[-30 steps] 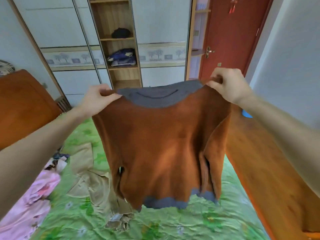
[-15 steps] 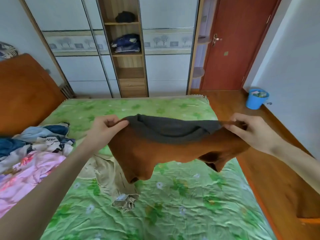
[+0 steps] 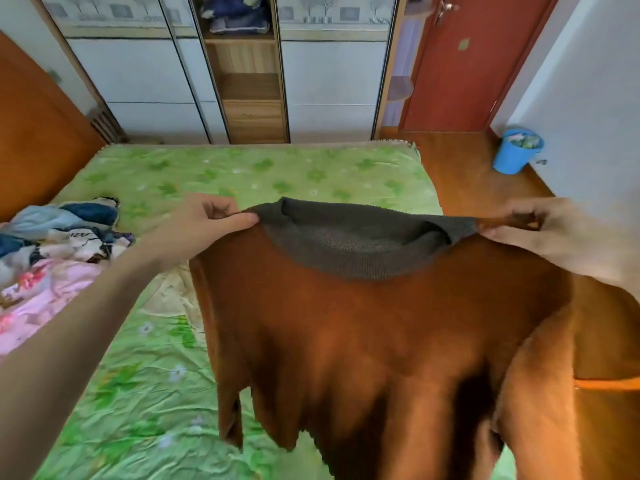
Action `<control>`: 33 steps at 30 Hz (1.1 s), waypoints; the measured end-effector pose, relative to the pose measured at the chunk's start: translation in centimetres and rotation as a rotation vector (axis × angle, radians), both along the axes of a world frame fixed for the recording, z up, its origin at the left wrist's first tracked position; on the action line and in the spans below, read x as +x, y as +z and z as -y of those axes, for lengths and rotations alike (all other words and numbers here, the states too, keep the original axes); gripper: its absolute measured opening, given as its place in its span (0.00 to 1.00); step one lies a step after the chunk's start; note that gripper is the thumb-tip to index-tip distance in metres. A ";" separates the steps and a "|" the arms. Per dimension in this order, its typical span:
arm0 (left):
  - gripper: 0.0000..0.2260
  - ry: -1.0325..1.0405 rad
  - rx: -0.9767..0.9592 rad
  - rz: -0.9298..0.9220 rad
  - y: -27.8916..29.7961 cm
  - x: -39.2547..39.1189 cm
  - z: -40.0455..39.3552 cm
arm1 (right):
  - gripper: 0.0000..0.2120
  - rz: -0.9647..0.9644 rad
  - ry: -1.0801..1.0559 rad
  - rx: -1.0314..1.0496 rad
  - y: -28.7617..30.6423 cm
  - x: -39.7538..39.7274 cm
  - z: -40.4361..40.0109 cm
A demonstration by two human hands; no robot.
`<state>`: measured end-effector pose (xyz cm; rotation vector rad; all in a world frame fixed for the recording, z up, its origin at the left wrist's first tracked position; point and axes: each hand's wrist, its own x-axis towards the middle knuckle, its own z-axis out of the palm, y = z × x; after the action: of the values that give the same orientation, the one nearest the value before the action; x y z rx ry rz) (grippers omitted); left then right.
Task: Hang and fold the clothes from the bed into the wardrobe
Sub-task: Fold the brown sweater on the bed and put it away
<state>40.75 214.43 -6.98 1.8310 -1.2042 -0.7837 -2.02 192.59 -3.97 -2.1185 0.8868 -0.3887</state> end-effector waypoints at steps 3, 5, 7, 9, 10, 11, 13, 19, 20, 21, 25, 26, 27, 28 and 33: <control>0.20 0.089 0.102 -0.040 -7.8 -0.3 2.6 | 0.09 -0.174 -0.005 0.113 -7.1 0.9 1.7; 0.22 0.131 0.214 -0.040 -14.7 -0.9 4.2 | 0.09 -0.252 -0.021 0.139 -14.3 1.1 3.1; 0.26 0.171 0.304 -0.035 -21.7 -1.4 5.8 | 0.08 -0.313 -0.037 0.168 -21.9 1.1 4.5; 0.27 0.159 0.356 0.043 -28.6 -1.5 7.2 | 0.10 -0.336 -0.050 0.190 -29.2 1.2 5.4; 0.26 0.115 0.377 0.119 -31.4 -1.4 7.7 | 0.12 -0.344 -0.064 0.196 -32.5 1.3 5.8; 0.24 0.044 0.398 0.228 -34.2 -1.1 8.1 | 0.14 -0.350 -0.082 0.201 -35.5 1.3 6.4; 0.18 -0.113 0.429 0.436 -38.5 -0.4 9.2 | 0.14 -0.366 -0.106 0.203 -40.4 1.6 7.7; 0.11 -0.204 0.139 0.750 -47.0 3.1 16.4 | 0.15 -0.376 -0.204 0.139 -49.3 4.5 14.0; 0.11 -0.215 0.116 0.797 -47.9 3.7 18.0 | 0.16 -0.402 -0.193 0.113 -50.4 5.2 15.2; 0.12 -0.224 0.099 0.840 -49.1 4.4 19.5 | 0.16 -0.434 -0.184 0.085 -51.6 5.9 16.4; 0.12 -0.197 0.111 0.952 -54.5 6.4 24.1 | 0.17 -0.565 -0.233 -0.073 -56.7 9.3 20.4; 0.12 -0.181 0.138 0.965 -56.0 6.7 24.9 | 0.17 -0.605 -0.252 -0.111 -58.0 10.2 21.2; 0.12 -0.162 0.183 0.983 -57.4 6.7 25.5 | 0.17 -0.646 -0.265 -0.142 -59.4 11.1 21.8; 0.12 -0.137 0.232 1.013 -58.6 6.5 25.8 | 0.16 -0.687 -0.282 -0.165 -60.8 11.9 22.1; 0.15 0.016 0.145 1.068 -63.2 1.3 24.8 | 0.17 -0.606 -0.386 -0.516 -65.7 14.4 17.7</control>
<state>42.07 189.66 -70.18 2.4604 -1.7718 0.2197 12.41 174.90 -69.63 -2.5895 1.7082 -0.1693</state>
